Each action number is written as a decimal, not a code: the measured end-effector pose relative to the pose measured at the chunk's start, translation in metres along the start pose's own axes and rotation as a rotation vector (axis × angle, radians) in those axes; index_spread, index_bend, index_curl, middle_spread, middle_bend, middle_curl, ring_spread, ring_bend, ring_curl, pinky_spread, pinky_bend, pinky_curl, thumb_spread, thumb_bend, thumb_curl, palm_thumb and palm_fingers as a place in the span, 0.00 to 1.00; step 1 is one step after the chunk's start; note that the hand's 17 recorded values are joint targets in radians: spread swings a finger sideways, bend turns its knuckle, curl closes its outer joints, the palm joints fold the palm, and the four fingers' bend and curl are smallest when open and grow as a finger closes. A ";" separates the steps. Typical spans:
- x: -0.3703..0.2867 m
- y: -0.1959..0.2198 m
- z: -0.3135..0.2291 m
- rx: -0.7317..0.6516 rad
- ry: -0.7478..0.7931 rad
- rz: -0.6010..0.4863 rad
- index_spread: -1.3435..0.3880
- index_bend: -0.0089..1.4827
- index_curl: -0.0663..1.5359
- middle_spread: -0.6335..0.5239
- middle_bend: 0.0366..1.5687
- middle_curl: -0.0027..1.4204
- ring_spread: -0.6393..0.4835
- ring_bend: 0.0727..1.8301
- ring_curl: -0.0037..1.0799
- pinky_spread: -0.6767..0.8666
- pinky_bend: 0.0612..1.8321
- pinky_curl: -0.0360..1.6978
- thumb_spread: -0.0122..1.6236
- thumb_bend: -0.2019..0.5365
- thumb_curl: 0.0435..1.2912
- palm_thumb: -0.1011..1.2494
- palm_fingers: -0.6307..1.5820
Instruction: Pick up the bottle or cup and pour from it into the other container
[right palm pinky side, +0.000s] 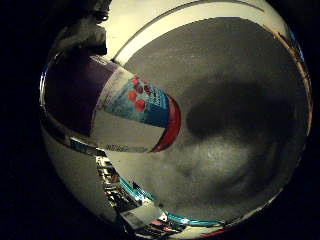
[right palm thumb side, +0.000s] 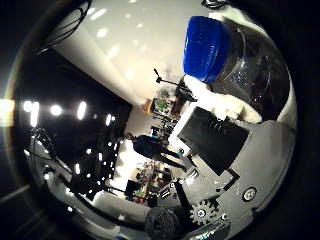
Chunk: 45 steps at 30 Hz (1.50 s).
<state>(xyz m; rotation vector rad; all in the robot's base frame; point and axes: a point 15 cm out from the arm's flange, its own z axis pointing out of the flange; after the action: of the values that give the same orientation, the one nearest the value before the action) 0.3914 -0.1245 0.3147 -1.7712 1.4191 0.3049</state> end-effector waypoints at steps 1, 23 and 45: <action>-0.010 -0.004 0.001 -0.018 0.023 -0.018 0.67 0.77 0.55 0.47 0.87 0.48 0.43 0.79 0.56 0.32 0.77 0.39 0.28 0.25 0.69 0.92 0.81; -0.161 -0.016 0.072 -0.445 0.487 -0.365 0.67 0.78 0.55 0.46 0.88 0.48 0.42 0.79 0.57 0.31 0.71 0.48 0.22 0.25 0.75 0.91 0.81; -0.201 0.001 0.160 -0.761 1.061 -0.729 0.67 0.79 0.55 0.47 0.87 0.48 0.42 0.79 0.57 0.29 0.68 0.52 0.19 0.25 0.75 0.90 0.81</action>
<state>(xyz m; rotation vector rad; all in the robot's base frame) 0.3701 0.1301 0.3418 -3.2064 1.1958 -0.6818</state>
